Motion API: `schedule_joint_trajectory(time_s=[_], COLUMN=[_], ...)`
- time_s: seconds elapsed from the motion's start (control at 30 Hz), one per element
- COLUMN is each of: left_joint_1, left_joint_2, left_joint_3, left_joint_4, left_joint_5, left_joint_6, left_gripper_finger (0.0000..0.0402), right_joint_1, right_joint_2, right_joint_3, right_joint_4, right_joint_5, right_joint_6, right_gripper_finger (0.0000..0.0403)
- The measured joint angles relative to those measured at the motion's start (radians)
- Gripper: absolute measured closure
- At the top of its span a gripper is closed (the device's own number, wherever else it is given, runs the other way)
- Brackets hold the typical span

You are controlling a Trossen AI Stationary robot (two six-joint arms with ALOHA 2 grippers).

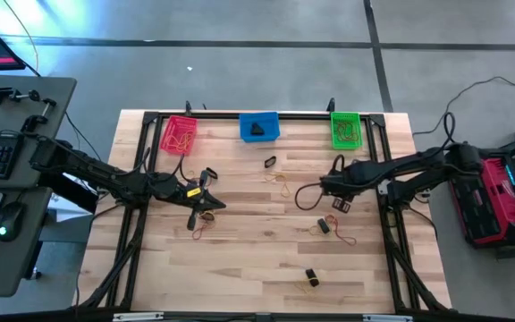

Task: Sort rubber bands into baskets
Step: Put the yellow rubber band into the red bin

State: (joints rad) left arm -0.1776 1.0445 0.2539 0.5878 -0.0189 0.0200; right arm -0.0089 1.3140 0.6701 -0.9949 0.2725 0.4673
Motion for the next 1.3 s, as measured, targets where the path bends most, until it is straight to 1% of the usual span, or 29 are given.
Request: schedule_joint_trajectory(time_s=[0.17,0.33,0.5,0.6,0.67,0.73,0.77,0.8,0.9,1.0,1.13,1.3], left_joint_1=[0.000,0.000,0.000,0.000,0.000,0.000,0.000,0.000,0.000,0.001,0.001,0.000], left_joint_2=[0.000,0.000,0.000,0.000,0.000,0.000,0.000,0.000,0.000,0.000,0.000,0.000], left_joint_3=[0.000,0.000,0.000,0.000,0.000,0.000,0.000,0.000,0.000,0.000,0.000,0.000], left_joint_4=[0.000,-0.001,-0.001,0.000,0.000,0.000,0.000,0.000,0.001,0.001,0.001,0.002], left_joint_5=[0.000,0.000,0.000,0.000,0.000,0.000,0.000,-0.001,-0.009,-0.010,-0.011,-0.020], left_joint_6=[0.017,0.018,0.018,0.018,0.018,0.018,0.018,0.018,0.016,0.011,0.011,0.011], left_gripper_finger=[0.0402,0.0402,0.0401,0.0402,0.0402,0.0401,0.0402,0.0402,0.0401,0.0401,0.0401,0.0393], right_joint_1=[-0.035,-0.044,-0.044,-0.044,-0.044,-0.044,-0.045,-0.046,-0.046,-0.030,0.012,0.075], right_joint_2=[0.065,0.129,0.160,0.172,0.173,0.173,0.173,0.173,0.168,0.151,0.110,0.049], right_joint_3=[0.000,0.002,0.003,0.003,0.003,0.003,0.003,0.003,0.004,0.028,0.098,0.224], right_joint_4=[0.008,0.009,0.005,0.001,-0.001,-0.002,-0.003,-0.003,-0.009,-0.052,-0.112,-0.142], right_joint_5=[-0.013,-0.022,-0.067,-0.073,-0.074,-0.081,-0.083,-0.082,-0.078,-0.038,0.003,0.043], right_joint_6=[-0.032,-0.057,-0.093,-0.102,-0.102,-0.103,-0.102,-0.101,-0.079,-0.043,-0.009,0.031], right_gripper_finger=[0.0269,0.0269,0.0271,0.0295,0.0327,0.0373,0.0387,0.0393,0.0391,0.0400,0.0401,0.0402])
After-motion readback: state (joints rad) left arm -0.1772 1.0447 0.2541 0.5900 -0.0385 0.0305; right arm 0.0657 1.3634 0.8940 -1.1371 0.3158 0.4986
